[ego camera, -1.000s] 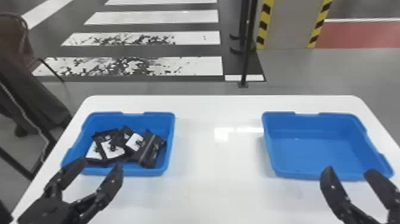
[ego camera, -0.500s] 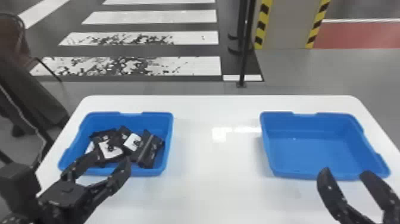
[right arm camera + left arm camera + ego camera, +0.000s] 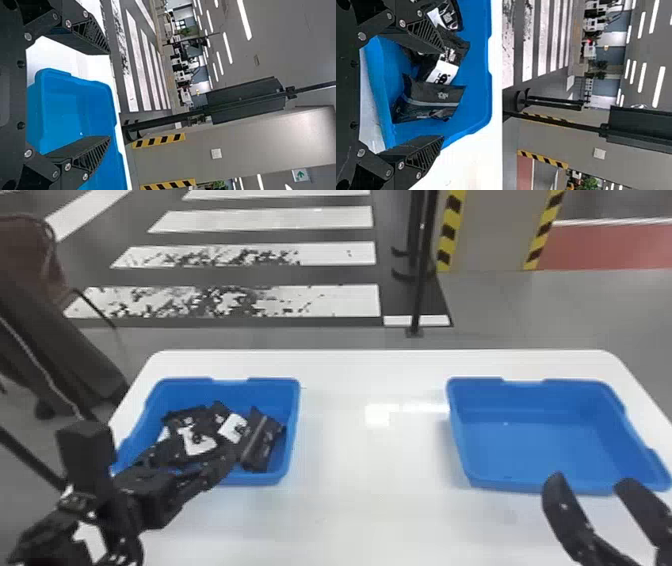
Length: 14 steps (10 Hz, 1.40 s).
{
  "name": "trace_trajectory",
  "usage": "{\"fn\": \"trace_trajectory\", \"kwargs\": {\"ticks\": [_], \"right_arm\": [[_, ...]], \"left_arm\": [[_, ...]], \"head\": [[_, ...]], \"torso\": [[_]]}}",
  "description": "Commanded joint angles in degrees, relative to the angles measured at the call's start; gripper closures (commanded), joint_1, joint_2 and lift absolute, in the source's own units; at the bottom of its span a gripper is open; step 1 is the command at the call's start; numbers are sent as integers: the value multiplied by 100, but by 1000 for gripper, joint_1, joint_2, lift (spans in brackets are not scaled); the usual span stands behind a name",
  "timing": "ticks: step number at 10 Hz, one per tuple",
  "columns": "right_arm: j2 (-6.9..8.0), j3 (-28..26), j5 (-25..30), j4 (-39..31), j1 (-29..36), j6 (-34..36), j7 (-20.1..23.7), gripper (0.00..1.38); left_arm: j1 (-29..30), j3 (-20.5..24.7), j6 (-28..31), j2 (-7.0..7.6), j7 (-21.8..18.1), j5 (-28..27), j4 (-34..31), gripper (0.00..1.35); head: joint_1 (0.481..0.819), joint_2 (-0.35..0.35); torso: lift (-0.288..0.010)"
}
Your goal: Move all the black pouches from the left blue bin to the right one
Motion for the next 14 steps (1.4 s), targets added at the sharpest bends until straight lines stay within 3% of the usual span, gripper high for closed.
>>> {"fn": "trace_trajectory", "kwargs": {"ticks": [1,7,9,11,14], "right_arm": [[0,26,-13,14,-30,9,0,288],[0,49,-93,70,-58,9,9,288],[0,72,-150,112,-72,9,0,295],[0,83,-207,140,-86,9,9,298],[0,83,-241,169,-100,23,9,298]], "left_arm": [[-472,-103,428,117,-67,-10,377,295],[-1709,-401,1300,311,-463,-364,1544,295],[-1906,-640,1483,399,-524,-216,1727,295],[-2018,-743,1553,399,-533,-79,1924,303],[-2187,-766,1722,399,-533,-227,2121,424]], "head": [[695,78],[695,64],[695,57],[695,34],[695,18]], "torso": [[-140],[-140],[-140],[-140],[-140]]}}
